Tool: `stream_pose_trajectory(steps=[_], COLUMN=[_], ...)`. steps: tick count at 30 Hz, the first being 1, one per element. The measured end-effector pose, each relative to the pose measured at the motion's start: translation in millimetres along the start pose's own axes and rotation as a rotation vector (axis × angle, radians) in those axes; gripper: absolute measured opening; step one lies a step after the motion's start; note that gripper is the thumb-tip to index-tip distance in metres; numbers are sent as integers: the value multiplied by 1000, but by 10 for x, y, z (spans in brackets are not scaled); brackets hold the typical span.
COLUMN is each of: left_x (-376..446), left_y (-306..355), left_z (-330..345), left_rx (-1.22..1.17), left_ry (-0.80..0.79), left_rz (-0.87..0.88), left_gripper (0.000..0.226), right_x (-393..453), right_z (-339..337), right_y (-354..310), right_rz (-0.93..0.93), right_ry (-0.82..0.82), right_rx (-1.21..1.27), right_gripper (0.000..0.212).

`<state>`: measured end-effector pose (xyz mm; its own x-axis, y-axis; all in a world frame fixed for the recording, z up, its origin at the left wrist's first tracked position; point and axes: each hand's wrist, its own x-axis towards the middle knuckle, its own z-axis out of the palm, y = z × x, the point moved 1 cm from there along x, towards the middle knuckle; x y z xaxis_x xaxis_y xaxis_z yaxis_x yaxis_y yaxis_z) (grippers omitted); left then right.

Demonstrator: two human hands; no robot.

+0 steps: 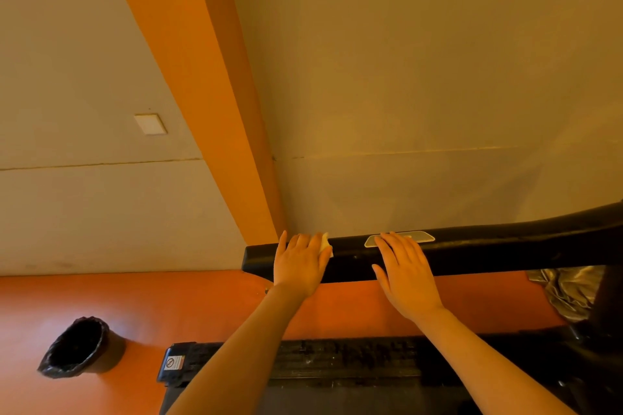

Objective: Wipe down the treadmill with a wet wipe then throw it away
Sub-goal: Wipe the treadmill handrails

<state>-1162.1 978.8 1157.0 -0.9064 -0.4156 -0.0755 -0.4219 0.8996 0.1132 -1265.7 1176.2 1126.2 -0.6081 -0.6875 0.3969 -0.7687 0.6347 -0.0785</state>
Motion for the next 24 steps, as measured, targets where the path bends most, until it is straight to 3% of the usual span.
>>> stream_pose_trajectory(steps=[4, 14, 24], left_x=[127, -350, -136], left_y=[28, -191, -213], left_z=[-71, 258, 141], left_rx=[-49, 8, 13], left_ry=[-62, 149, 76], left_rz=[-51, 5, -30], left_gripper=[46, 55, 47], right_x=[-6, -16, -7], right_z=[2, 11, -36], right_y=[-3, -12, -22], right_rz=[-1, 8, 16], right_ry=[2, -38, -60], right_rx=[3, 17, -7], right_gripper=[51, 57, 52])
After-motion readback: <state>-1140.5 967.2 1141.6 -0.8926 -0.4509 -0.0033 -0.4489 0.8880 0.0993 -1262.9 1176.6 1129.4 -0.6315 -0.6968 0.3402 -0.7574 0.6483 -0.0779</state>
